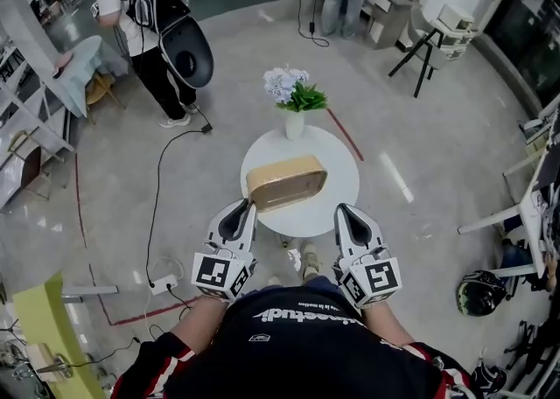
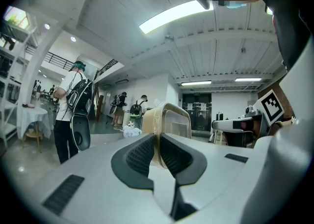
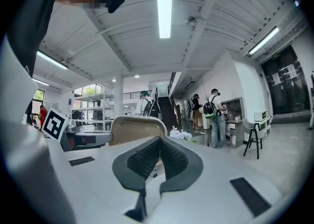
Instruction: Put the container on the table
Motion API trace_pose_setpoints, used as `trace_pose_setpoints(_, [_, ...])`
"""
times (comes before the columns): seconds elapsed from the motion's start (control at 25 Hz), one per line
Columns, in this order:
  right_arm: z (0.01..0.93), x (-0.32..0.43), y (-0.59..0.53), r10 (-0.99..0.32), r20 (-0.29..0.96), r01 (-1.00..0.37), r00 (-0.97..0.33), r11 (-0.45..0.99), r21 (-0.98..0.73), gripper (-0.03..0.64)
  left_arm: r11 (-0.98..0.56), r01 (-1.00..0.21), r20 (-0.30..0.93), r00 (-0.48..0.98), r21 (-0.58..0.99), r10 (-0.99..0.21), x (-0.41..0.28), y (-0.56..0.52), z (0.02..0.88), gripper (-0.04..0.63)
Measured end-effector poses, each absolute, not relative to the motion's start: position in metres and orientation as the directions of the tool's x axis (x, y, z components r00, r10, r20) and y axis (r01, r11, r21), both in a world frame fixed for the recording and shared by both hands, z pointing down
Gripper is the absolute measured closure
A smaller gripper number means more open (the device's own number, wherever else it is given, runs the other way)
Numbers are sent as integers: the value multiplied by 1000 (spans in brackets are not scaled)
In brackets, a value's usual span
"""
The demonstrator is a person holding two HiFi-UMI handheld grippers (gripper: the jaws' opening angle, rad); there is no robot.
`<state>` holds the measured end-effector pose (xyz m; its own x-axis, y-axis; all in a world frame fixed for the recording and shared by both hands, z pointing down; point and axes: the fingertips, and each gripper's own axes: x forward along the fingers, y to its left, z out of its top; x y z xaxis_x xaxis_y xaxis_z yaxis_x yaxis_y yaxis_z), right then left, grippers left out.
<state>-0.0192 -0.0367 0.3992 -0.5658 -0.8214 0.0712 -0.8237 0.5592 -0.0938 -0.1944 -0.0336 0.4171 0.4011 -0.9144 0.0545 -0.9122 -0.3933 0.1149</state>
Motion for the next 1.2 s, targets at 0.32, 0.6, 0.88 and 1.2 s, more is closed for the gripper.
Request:
trace_pose_setpoints(0.32, [396, -24, -79, -779, 52, -780, -625, 619, -96, 618, -356, -932, 100, 361, 67, -927, -189, -65, 424, 546])
trace_pose_setpoints(0.6, [398, -15, -112, -767, 57, -768, -639, 633, -94, 618, -344, -930, 128, 360, 130, -924, -182, -100, 438, 546])
trace_pose_setpoints(0.88, [406, -5, -140, -782, 66, -783, -620, 612, -108, 618, -342, -922, 156, 370, 181, -916, -181, -130, 453, 546])
trace_pose_setpoints(1.2, [414, 0, -151, -791, 77, -794, -606, 597, -116, 618, -324, -918, 197, 369, 227, -908, -187, -150, 474, 546])
